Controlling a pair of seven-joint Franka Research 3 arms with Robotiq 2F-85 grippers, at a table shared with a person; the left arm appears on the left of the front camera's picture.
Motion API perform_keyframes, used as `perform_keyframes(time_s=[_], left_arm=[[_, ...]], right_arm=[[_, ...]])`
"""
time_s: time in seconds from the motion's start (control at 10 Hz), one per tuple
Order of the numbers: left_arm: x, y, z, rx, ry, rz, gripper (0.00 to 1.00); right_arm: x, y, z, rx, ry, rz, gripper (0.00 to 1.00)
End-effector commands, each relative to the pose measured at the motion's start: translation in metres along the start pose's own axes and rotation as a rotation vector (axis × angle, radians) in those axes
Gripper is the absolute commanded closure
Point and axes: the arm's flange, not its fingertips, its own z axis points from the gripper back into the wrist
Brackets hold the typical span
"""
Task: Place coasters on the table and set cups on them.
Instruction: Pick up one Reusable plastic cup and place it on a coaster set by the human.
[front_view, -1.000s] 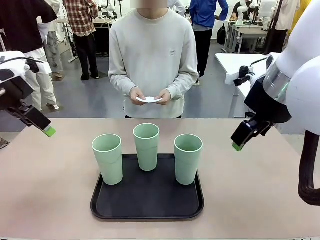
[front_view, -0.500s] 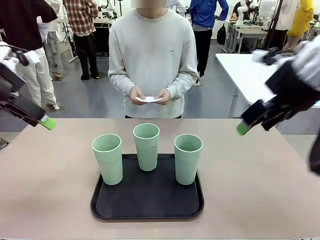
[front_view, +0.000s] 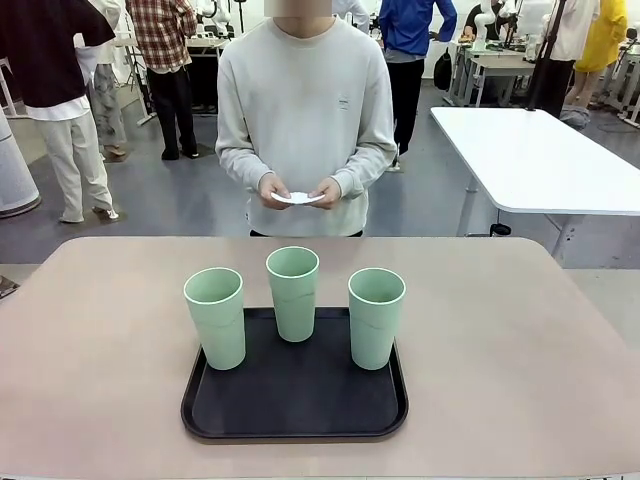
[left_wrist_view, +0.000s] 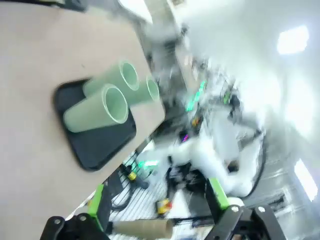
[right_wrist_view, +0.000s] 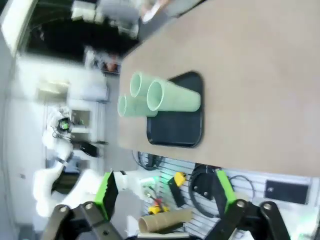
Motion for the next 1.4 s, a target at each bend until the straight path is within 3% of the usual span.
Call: perform_keyframes(time_s=[0.0,0.2,0.4,1.2,1.3], left_arm=[[0.017,0.023,0.057,0.018,-0.108,0.171,0.00],[0.019,0.053,0.100,0.019,-0.100,0.247,0.00],[0.023,0.076,0.124,0.056,-0.087,0.304,0.00],[0.013,0.079,0.104,0.097,-0.034,0.281,0.00],[0.024,0.083,0.110,0.087,-0.056,0.331,0.00]], right_arm=[[0.024,-0.050,-0.007,0.016,0.065,-0.188,0.00],[0.036,-0.078,0.009,0.029,0.114,-0.243,0.00],[0.039,-0.090,0.017,0.033,0.090,-0.278,0.00],[0.040,-0.097,0.043,0.036,0.056,-0.281,0.00],[0.036,-0.096,0.036,0.013,0.057,-0.305,0.00]])
